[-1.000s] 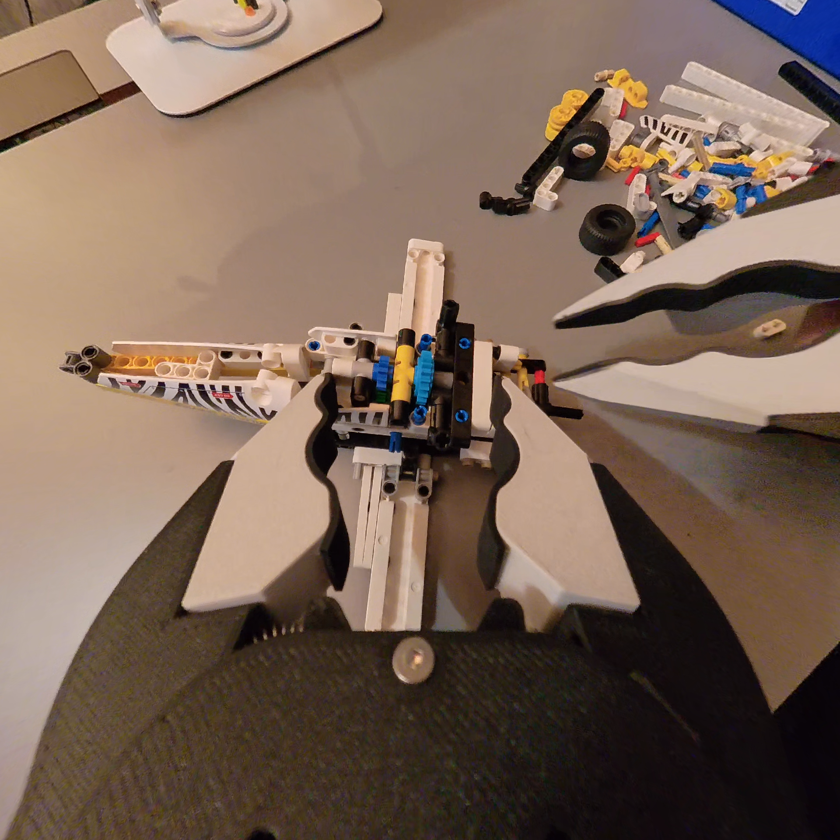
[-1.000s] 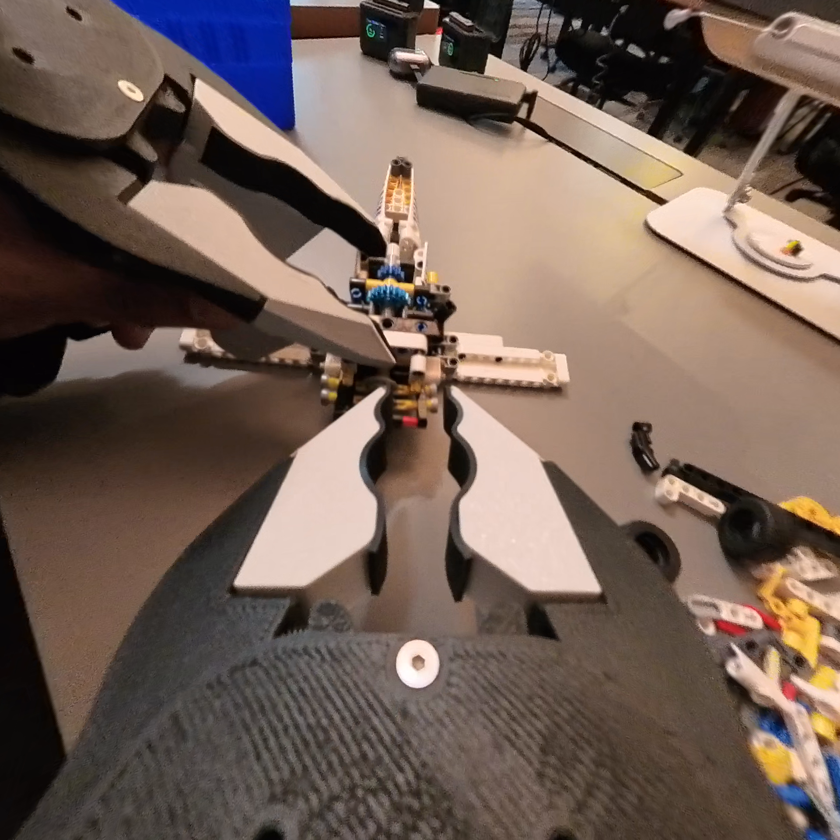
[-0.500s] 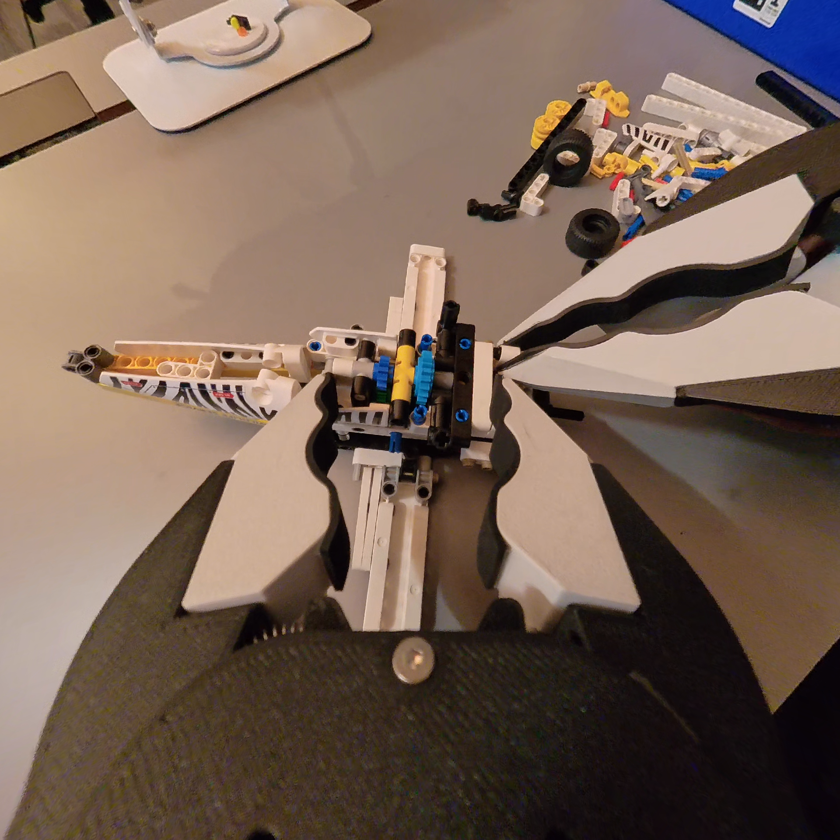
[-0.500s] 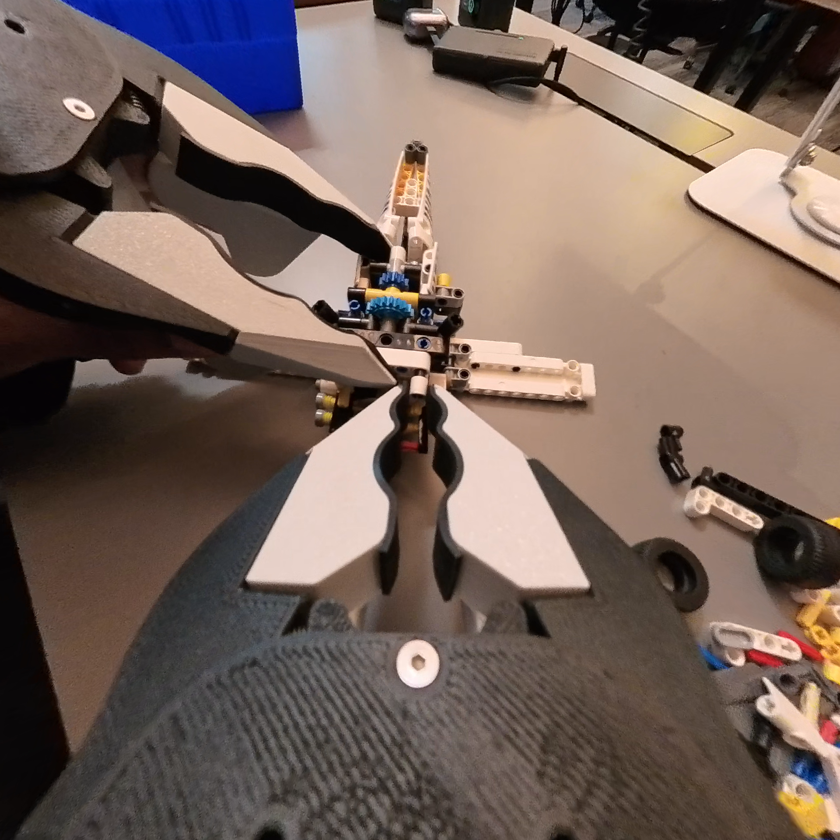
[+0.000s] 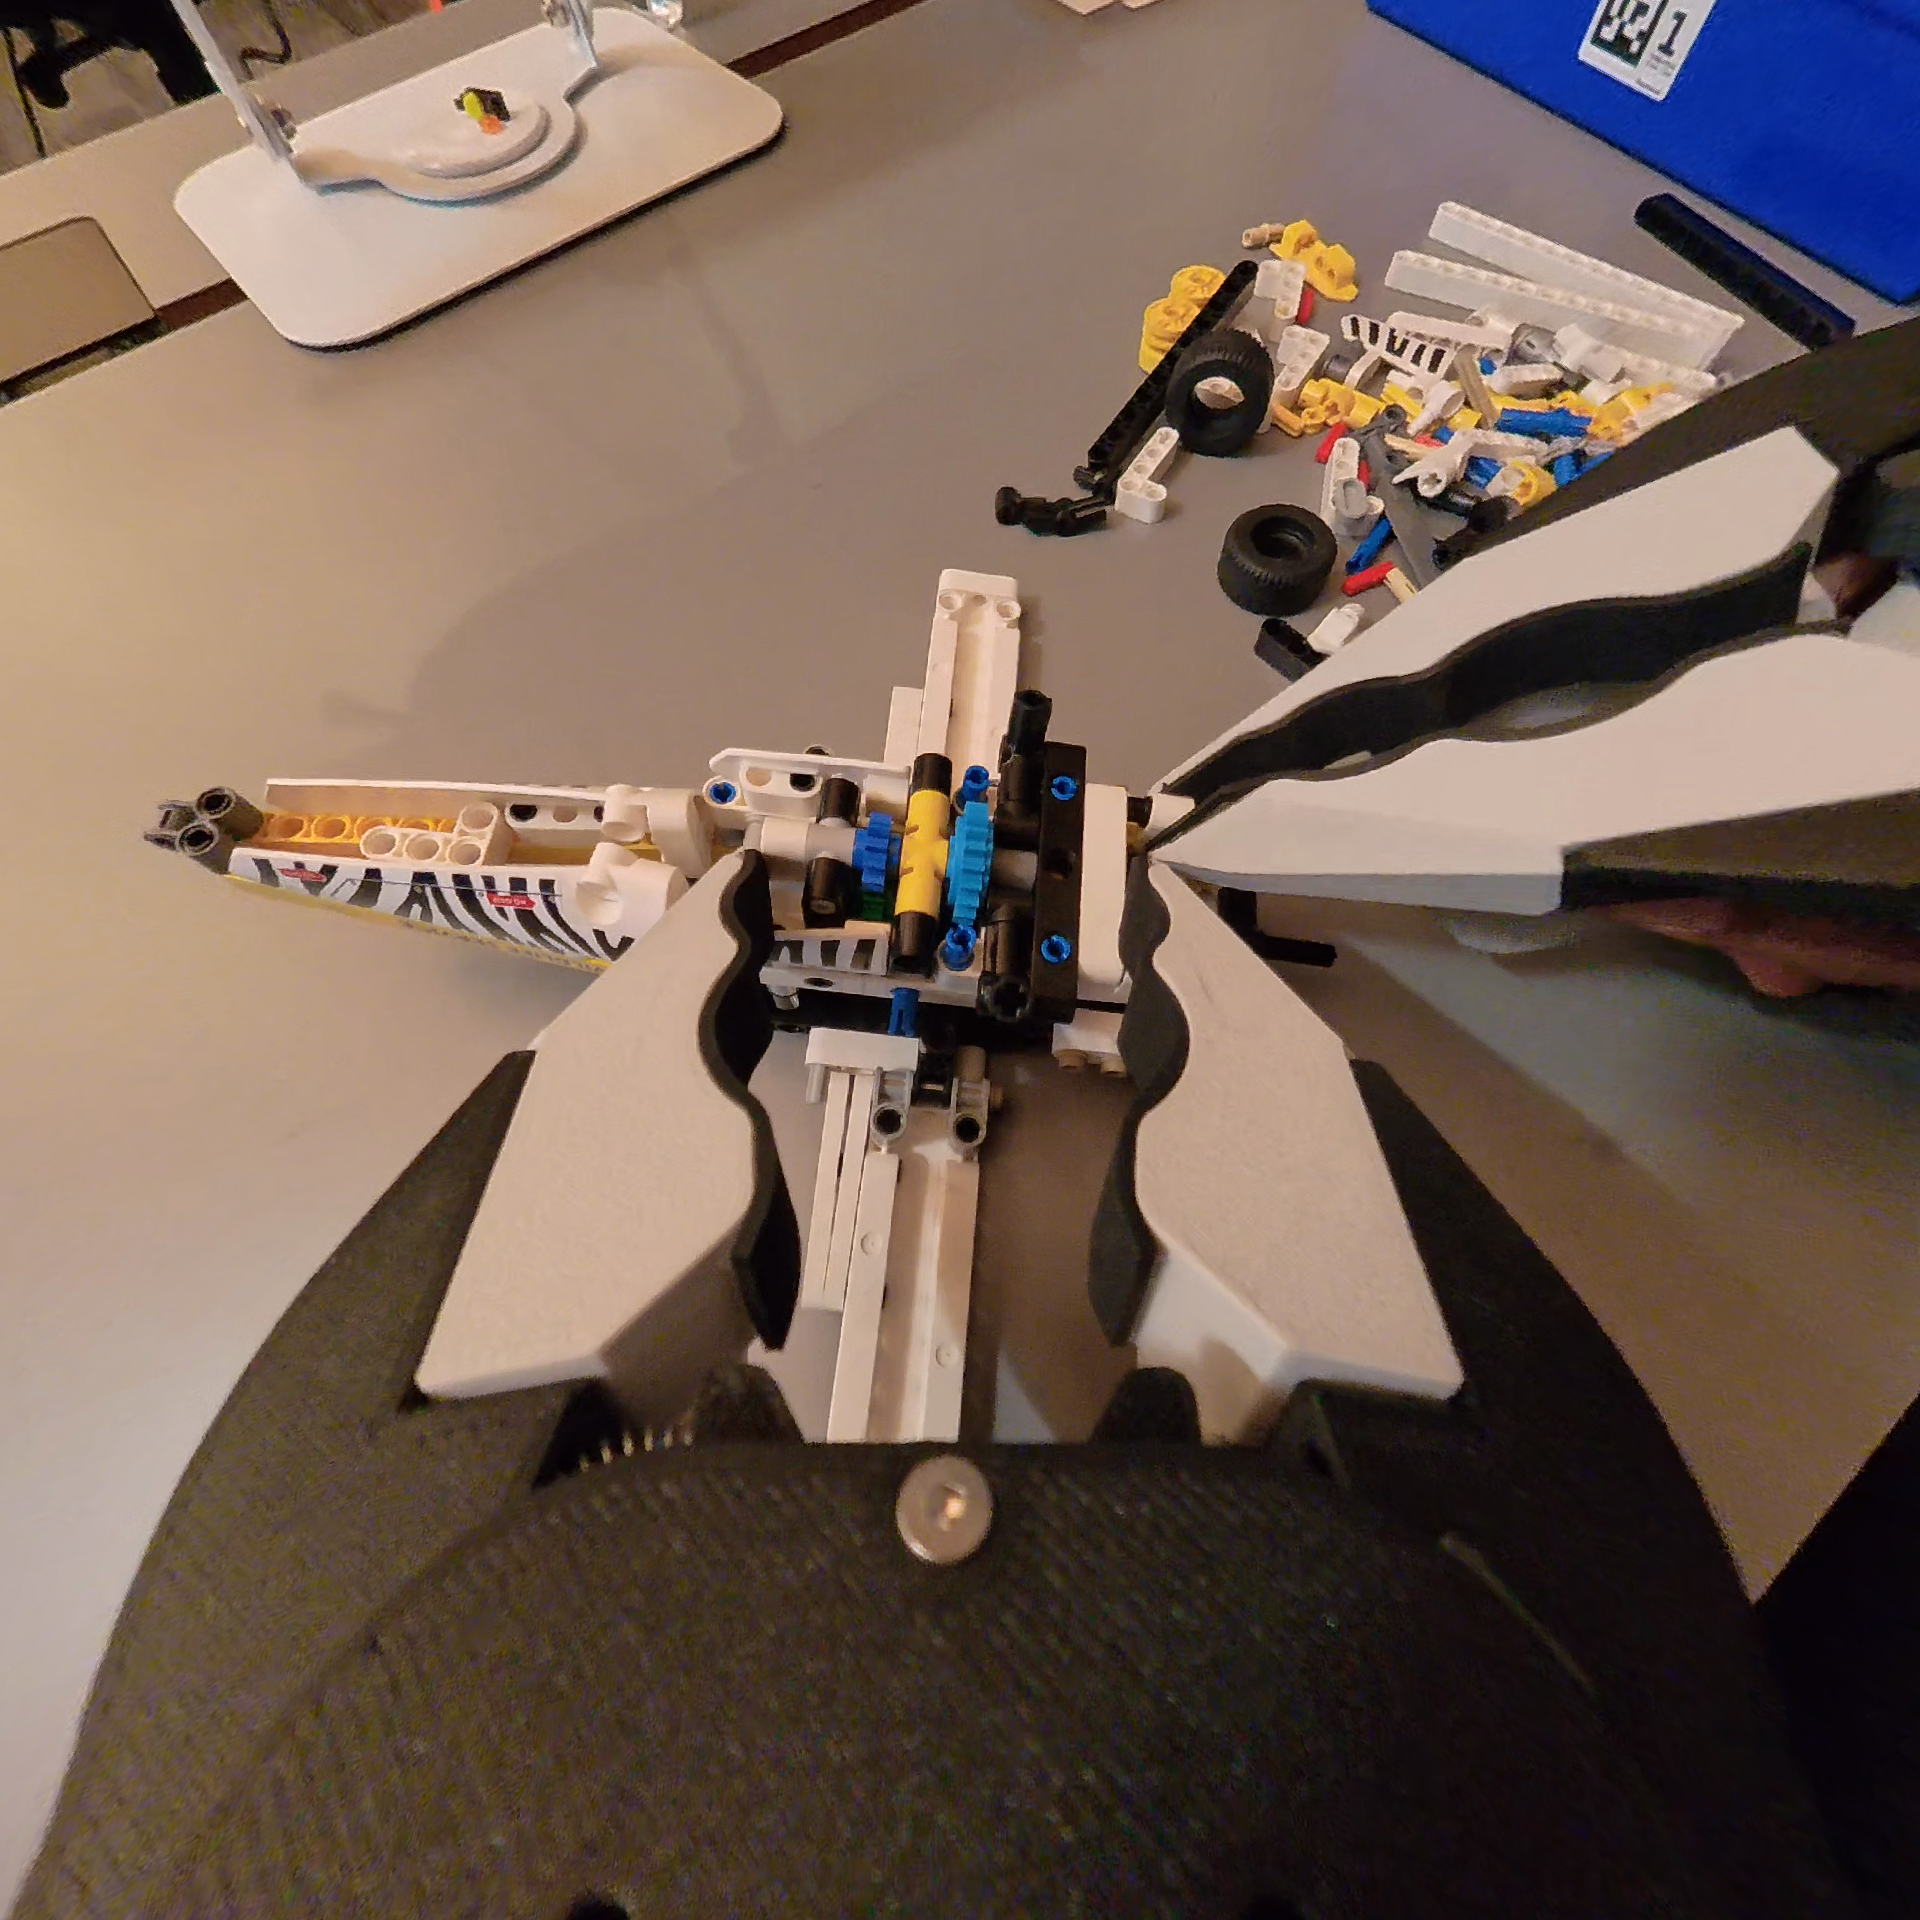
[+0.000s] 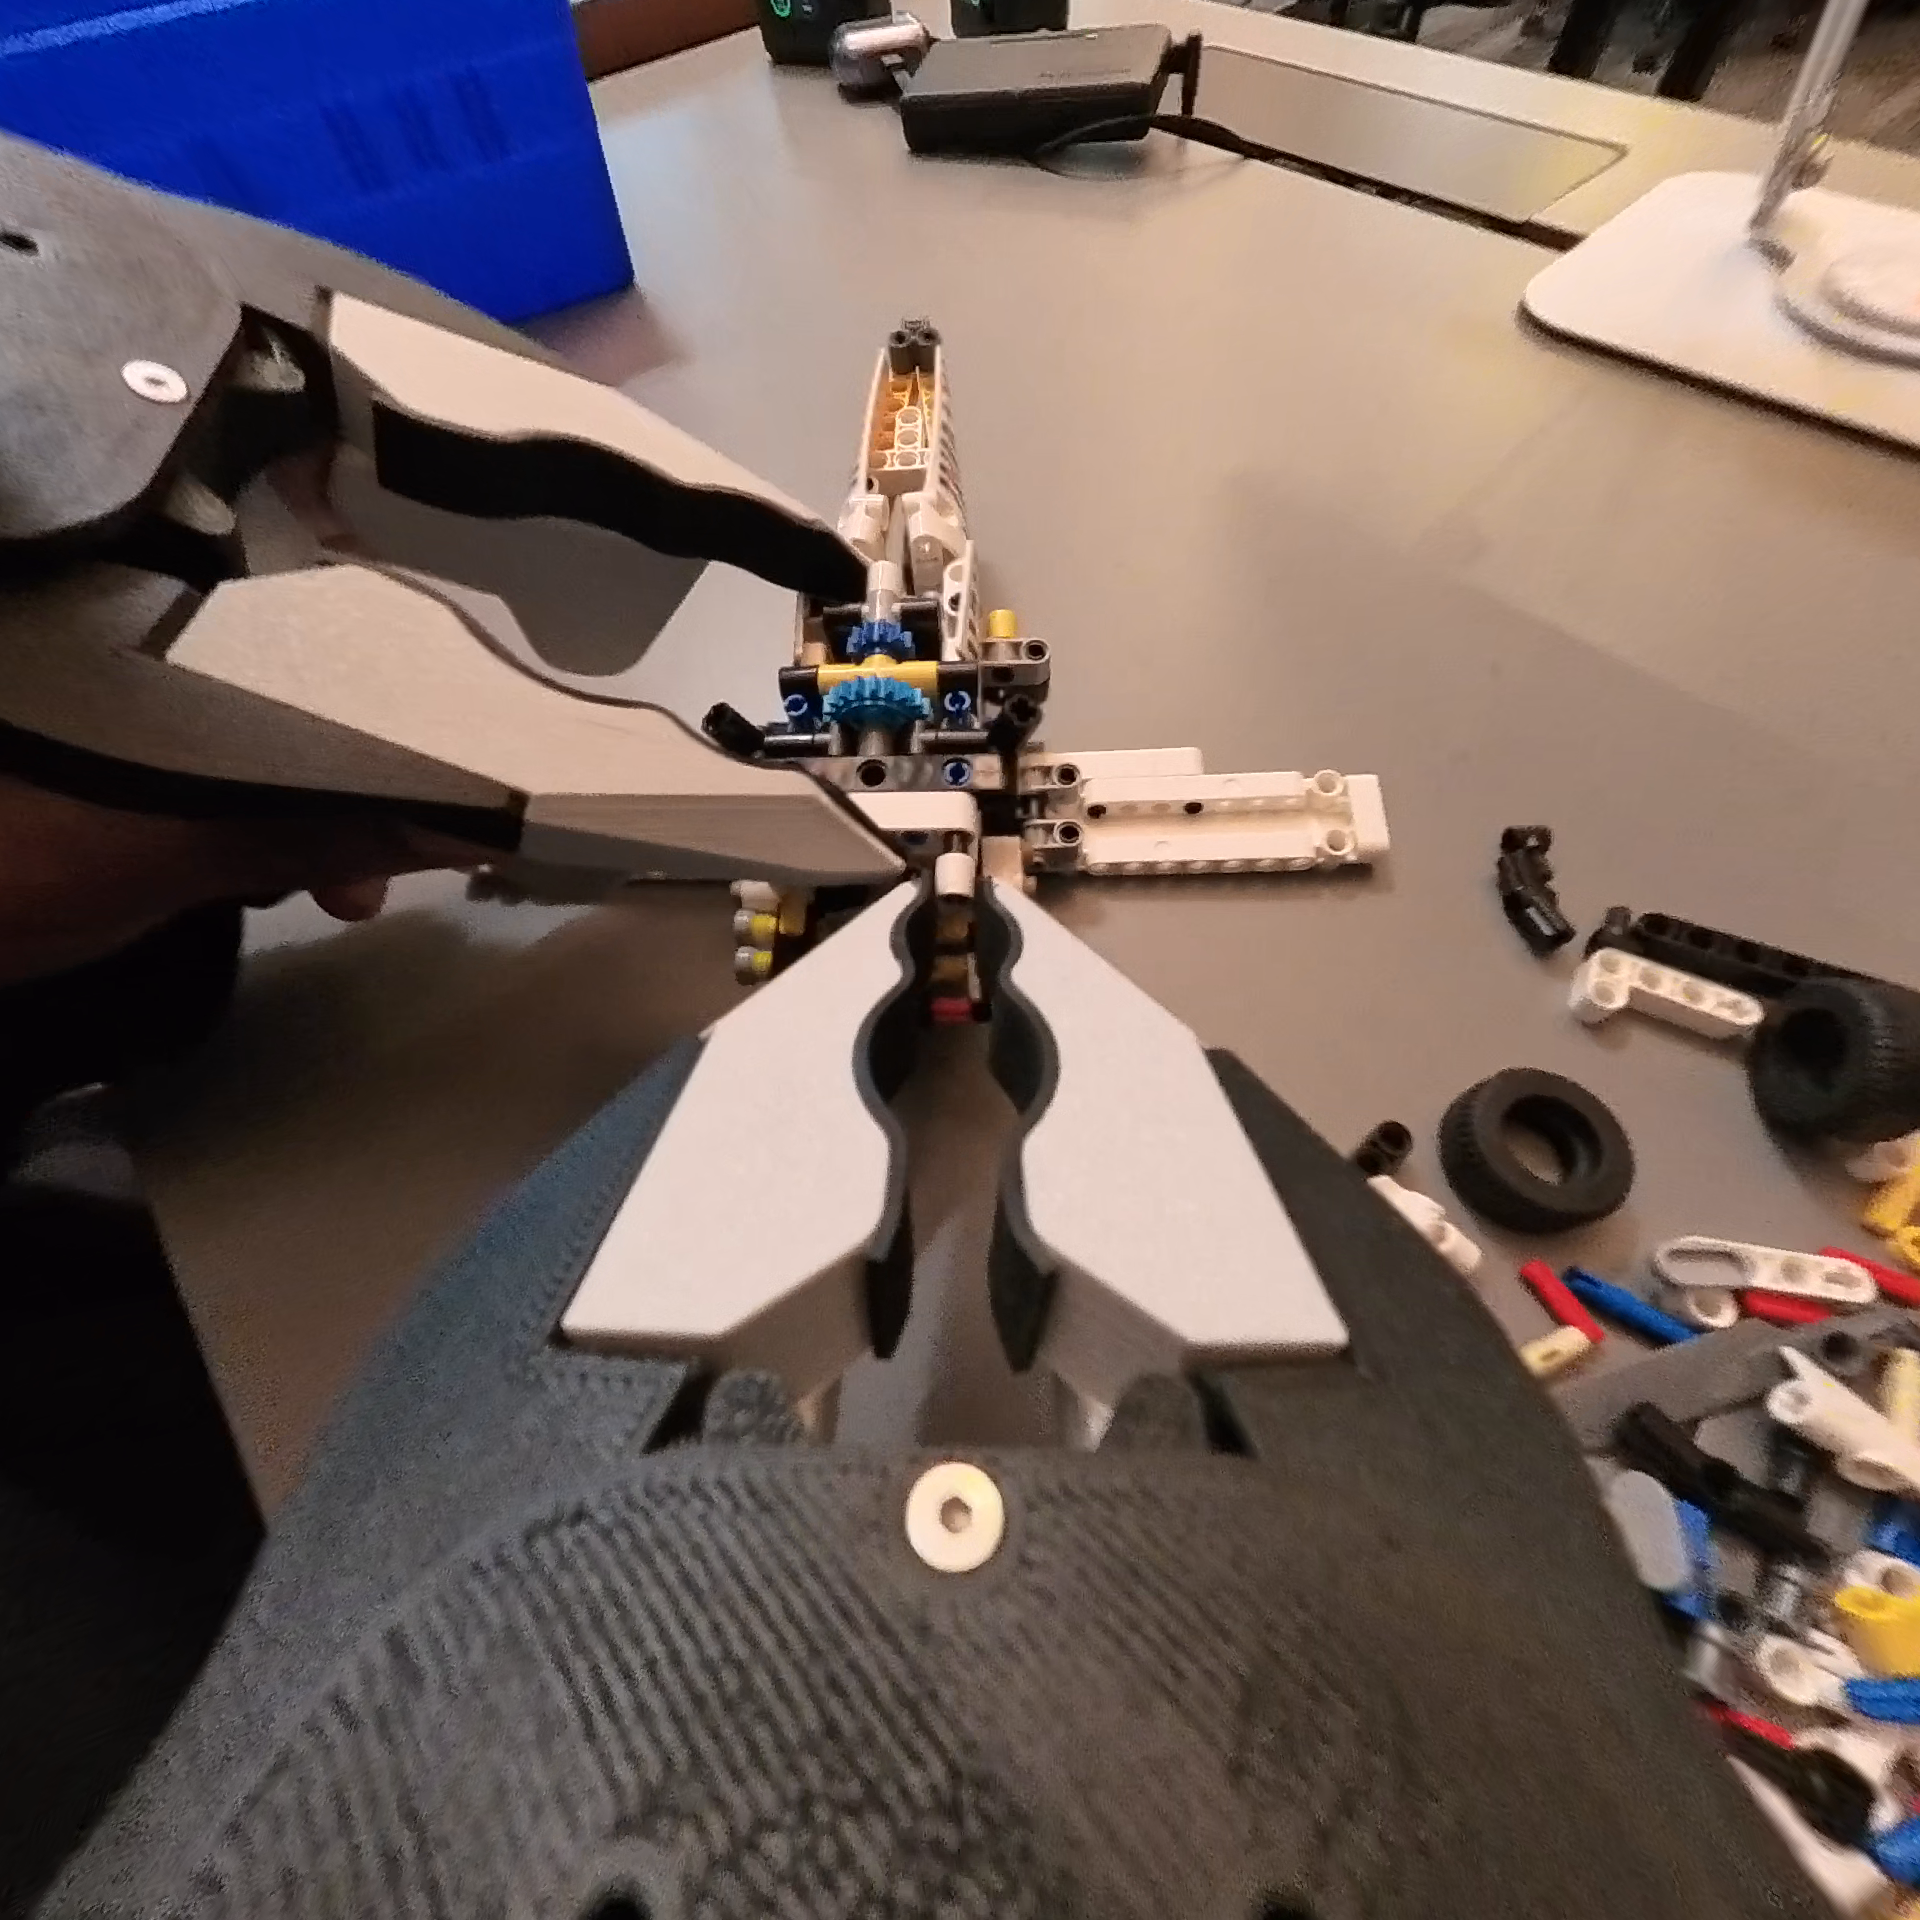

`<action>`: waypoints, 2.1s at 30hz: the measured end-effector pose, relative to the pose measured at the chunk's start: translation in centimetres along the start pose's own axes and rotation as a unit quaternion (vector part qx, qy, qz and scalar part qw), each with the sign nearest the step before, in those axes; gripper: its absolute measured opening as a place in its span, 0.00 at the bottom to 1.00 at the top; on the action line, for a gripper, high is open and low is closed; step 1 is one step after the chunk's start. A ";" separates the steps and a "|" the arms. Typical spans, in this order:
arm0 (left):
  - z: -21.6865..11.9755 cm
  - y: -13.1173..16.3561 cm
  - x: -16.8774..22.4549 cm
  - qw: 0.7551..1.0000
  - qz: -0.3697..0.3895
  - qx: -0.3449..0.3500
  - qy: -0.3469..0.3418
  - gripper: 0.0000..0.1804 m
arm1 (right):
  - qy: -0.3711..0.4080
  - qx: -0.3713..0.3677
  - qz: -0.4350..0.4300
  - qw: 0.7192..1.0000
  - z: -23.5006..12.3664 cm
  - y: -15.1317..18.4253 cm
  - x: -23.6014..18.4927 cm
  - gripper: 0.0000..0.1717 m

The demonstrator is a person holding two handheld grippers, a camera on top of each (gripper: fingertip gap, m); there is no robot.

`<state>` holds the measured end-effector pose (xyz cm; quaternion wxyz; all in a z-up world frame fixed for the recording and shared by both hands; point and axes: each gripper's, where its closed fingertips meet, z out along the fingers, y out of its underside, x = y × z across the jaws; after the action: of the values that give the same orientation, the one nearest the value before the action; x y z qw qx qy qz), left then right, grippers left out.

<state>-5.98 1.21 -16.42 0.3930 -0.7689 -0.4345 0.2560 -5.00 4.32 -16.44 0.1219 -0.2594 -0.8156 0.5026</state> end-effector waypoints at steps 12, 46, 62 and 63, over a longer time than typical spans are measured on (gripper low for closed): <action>-1.1 0.5 -4.5 0.997 -0.067 0.003 -0.024 0.37 | 0.020 0.014 0.049 0.999 -3.3 1.3 1.4 0.03; -7.8 -5.0 8.6 0.809 -0.309 0.112 0.487 0.01 | 0.001 0.181 -0.265 0.947 -7.7 -3.6 -4.9 0.03; -8.4 -6.0 7.7 0.757 -0.384 0.179 0.497 0.00 | -0.034 0.203 -0.187 0.961 -7.9 -5.1 -5.4 0.03; -8.3 -6.0 7.5 0.760 -0.386 0.184 0.490 0.00 | -0.034 0.201 -0.184 0.961 -7.8 -5.0 -5.4 0.03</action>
<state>1.01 6.49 -7.19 0.7519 -0.4697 -0.3868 -0.2539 1.56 5.52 -8.01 0.2343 -0.0576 -0.7350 0.6337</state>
